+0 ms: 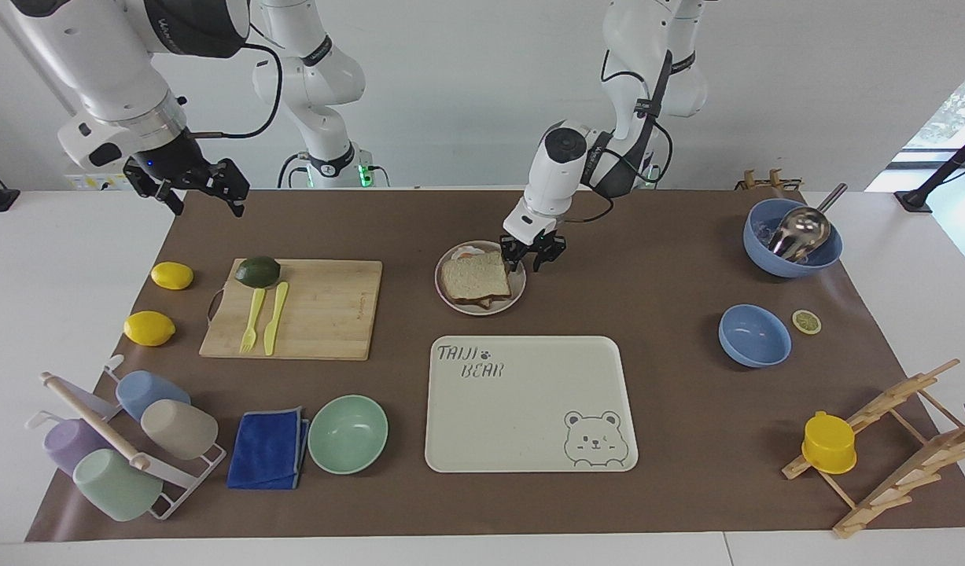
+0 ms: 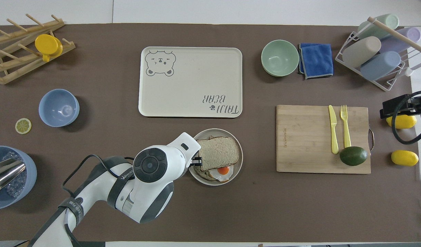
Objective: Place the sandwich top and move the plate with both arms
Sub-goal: 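Reach the left gripper to the plate rim and grasp it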
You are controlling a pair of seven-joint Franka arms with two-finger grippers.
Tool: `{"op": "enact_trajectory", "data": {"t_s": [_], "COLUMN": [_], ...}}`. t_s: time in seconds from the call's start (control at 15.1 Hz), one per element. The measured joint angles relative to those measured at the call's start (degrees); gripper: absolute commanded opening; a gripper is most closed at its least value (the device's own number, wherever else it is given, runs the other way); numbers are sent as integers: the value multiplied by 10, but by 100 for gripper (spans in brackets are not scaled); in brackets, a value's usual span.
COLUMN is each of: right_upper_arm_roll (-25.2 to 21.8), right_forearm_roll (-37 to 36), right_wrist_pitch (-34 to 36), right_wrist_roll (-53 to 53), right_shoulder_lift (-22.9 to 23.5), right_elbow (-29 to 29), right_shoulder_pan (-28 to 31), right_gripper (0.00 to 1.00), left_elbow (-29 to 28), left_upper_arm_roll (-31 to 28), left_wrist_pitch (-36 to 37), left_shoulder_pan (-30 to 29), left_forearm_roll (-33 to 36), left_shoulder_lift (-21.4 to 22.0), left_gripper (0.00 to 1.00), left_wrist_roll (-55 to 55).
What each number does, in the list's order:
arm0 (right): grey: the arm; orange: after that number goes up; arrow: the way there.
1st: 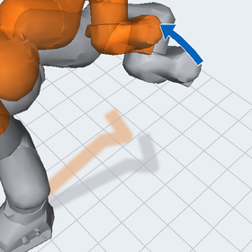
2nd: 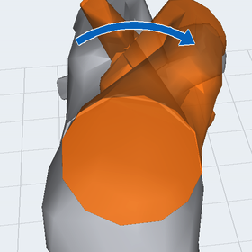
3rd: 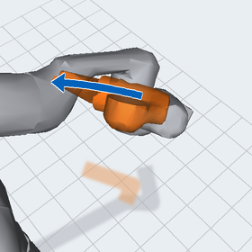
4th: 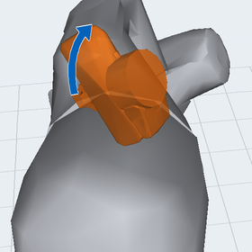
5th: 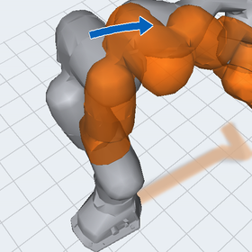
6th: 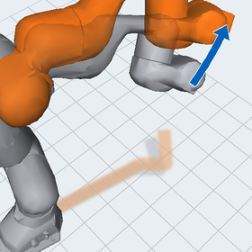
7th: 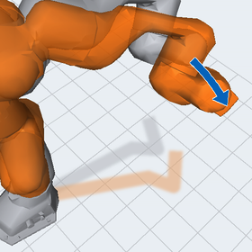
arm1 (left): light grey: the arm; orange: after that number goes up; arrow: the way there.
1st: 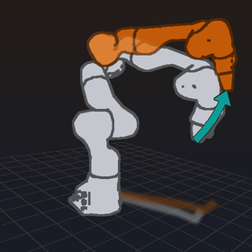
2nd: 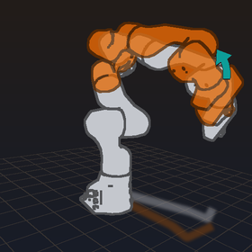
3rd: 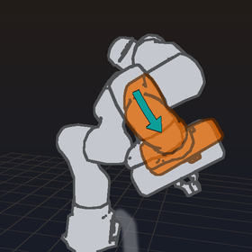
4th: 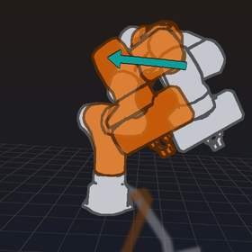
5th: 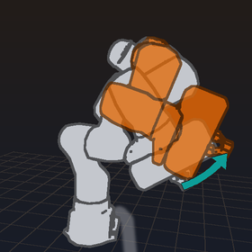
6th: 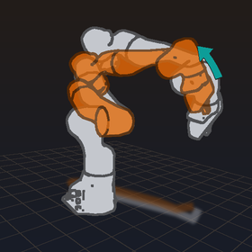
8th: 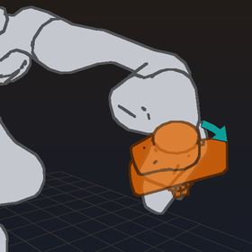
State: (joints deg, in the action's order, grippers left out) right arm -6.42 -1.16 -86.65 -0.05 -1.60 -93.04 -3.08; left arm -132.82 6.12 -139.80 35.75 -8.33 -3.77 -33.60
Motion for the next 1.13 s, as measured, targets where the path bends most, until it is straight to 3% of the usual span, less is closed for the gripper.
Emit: {"op": "enact_trajectory", "data": {"t_s": [0.2,0.33,0.6,1.13], "right_upper_arm_roll": [0,0,0,0], "right_forearm_roll": [0,0,0,0], "right_wrist_pitch": [0,0,0,0], "right_wrist_roll": [0,0,0,0], "right_shoulder_lift": [0,0,0,0], "right_elbow": [0,0,0,0], "right_shoulder_pan": [0,0,0,0], "right_gripper": [100,100,100,100], "left_elbow": [0,0,0,1], "left_upper_arm_roll": [0,0,0,-2], "left_wrist_pitch": [-7,-12,-14,-20], "left_shoulder_pan": [0,0,0,-2], "left_forearm_roll": [-3,-3,-4,-11], "left_shoulder_lift": [-7,-10,-10,-9], "left_gripper": [43,33,0,0], "left_wrist_roll": [0,0,0,0]}}
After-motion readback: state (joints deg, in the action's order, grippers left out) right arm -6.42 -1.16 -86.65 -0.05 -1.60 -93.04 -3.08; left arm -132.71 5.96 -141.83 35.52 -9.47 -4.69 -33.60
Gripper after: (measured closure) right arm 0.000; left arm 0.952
